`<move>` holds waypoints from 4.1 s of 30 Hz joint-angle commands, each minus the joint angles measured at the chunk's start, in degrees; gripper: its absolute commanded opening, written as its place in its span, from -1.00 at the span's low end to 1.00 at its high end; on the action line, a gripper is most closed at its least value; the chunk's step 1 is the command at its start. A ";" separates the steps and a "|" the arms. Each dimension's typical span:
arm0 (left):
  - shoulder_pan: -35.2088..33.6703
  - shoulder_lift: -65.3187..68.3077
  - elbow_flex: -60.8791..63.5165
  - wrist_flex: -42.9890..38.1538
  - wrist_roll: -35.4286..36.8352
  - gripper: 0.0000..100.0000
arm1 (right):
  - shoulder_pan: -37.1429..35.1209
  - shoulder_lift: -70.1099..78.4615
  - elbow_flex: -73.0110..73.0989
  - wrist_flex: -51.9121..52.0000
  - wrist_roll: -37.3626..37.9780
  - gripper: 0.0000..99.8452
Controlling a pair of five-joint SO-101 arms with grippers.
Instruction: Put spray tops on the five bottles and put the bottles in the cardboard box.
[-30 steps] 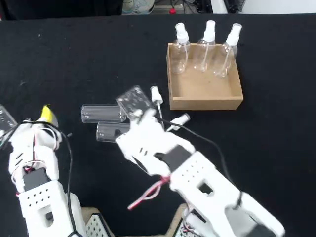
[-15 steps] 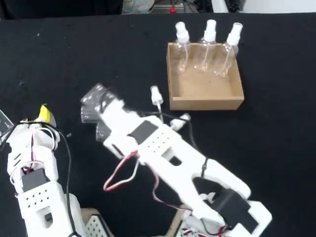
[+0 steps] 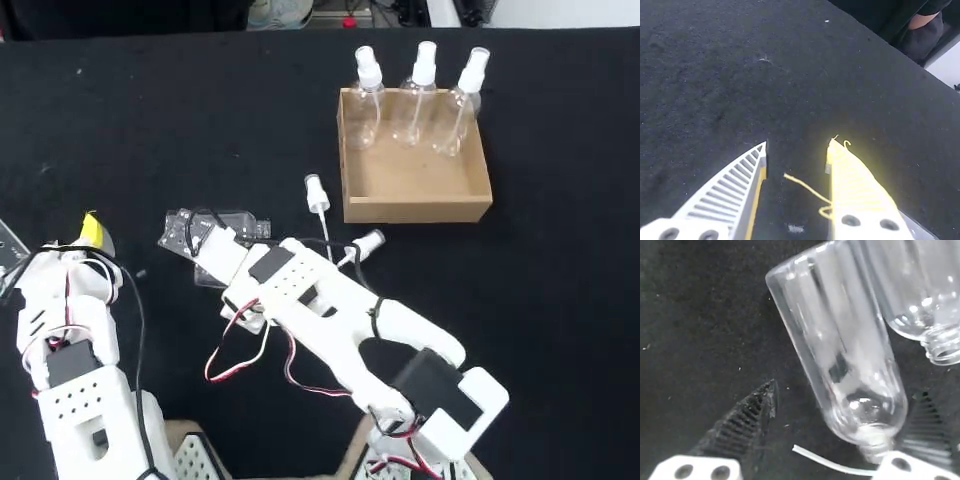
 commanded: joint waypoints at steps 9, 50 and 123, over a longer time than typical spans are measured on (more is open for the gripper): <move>-0.57 -0.18 -0.84 -1.23 0.44 -0.62 | 4.13 -4.44 -5.23 2.81 -2.73 -0.94; -0.48 -0.18 -0.48 -1.32 0.35 -0.62 | 84.75 -37.85 18.68 18.55 5.36 -0.42; -0.40 -0.18 -0.40 -1.32 0.26 -0.62 | 71.47 -37.58 14.55 23.38 98.81 -0.34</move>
